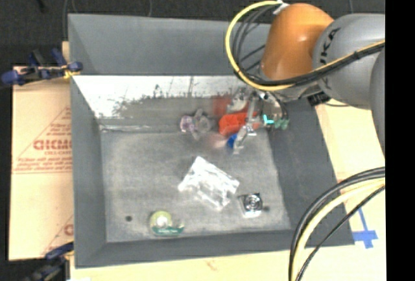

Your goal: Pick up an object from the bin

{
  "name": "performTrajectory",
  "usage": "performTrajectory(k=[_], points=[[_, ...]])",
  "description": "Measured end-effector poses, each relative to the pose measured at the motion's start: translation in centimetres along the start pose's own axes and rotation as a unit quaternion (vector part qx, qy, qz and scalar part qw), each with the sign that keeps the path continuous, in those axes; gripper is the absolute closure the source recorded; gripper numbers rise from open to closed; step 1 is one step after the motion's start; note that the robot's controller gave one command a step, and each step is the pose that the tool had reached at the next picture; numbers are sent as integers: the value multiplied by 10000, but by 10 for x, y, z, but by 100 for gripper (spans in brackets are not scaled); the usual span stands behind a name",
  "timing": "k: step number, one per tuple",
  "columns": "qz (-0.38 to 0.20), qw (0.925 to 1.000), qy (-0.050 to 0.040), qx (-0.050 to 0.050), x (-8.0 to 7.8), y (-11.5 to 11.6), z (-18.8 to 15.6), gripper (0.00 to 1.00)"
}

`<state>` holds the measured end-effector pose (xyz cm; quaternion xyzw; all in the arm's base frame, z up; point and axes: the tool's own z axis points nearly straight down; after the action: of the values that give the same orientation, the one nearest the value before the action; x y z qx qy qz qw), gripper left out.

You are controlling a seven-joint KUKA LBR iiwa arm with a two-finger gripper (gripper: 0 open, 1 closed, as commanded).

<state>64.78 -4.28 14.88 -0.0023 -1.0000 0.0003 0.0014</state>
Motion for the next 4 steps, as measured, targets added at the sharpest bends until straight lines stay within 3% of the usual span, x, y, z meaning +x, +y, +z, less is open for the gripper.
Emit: performTrajectory(k=[1,2,3,4], points=[[2173,9761,-53,-5,6,-14,64,0],[2364,9716,-51,-60,66,-50,44,0],[-925,9957,-46,18,48,-121,41,0],[483,9988,-50,5,43,-104,73,0]])
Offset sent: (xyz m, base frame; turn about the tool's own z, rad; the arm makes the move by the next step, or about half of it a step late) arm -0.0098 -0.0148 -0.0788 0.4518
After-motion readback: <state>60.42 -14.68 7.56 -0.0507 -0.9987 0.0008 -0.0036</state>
